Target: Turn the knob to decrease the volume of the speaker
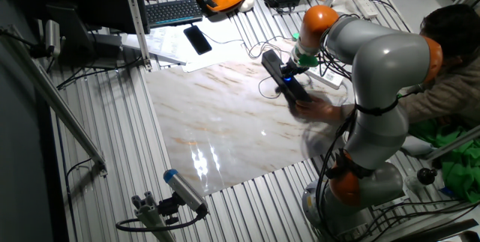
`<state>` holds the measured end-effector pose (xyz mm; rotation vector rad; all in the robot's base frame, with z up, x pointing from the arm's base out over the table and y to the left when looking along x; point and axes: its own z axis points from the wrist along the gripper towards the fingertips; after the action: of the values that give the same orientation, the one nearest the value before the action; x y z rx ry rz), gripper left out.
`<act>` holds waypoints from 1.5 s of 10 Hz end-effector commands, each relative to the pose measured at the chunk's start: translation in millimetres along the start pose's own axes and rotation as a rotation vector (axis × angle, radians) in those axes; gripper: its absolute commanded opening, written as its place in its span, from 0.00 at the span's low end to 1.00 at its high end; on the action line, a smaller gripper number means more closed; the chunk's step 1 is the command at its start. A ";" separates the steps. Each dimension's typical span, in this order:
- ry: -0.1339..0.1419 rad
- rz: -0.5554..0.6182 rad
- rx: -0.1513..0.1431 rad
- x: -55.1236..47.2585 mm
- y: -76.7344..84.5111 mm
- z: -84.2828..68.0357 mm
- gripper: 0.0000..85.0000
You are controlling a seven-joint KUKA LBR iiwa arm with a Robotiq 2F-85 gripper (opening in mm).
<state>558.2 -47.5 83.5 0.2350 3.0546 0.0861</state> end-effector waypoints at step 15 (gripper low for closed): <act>0.001 -0.476 0.004 -0.7 2.1 -2.1 0.00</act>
<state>559.0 -45.7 85.7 -0.4945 3.0146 0.0481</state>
